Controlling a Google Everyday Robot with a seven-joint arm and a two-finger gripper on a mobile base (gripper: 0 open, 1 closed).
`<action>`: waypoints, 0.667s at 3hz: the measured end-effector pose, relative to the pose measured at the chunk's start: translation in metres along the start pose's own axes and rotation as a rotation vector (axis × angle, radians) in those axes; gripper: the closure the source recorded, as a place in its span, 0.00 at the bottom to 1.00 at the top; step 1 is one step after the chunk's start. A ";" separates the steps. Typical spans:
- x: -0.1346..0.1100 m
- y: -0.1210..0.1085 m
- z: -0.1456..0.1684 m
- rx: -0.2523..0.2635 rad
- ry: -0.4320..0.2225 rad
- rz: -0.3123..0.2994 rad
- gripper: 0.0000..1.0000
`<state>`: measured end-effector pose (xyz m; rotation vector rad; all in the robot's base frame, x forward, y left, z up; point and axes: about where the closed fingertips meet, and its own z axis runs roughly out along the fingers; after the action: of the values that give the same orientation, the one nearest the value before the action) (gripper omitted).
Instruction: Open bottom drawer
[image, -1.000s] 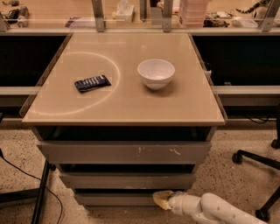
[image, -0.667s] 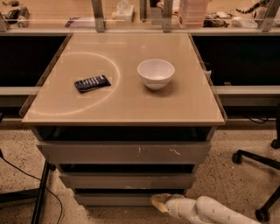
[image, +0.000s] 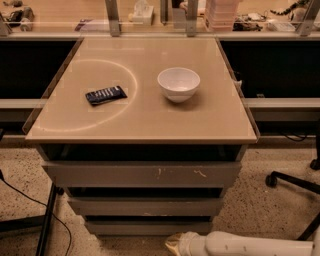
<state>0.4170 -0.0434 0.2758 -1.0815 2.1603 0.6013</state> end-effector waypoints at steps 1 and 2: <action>0.011 0.012 0.001 0.066 0.070 -0.036 1.00; 0.014 -0.006 -0.001 0.145 0.081 -0.039 0.82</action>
Offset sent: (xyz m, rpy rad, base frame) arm -0.0136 0.0026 -0.0056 -0.0807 -0.0126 -0.0067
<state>0.4154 -0.0548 0.2658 -1.0828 2.2093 0.3828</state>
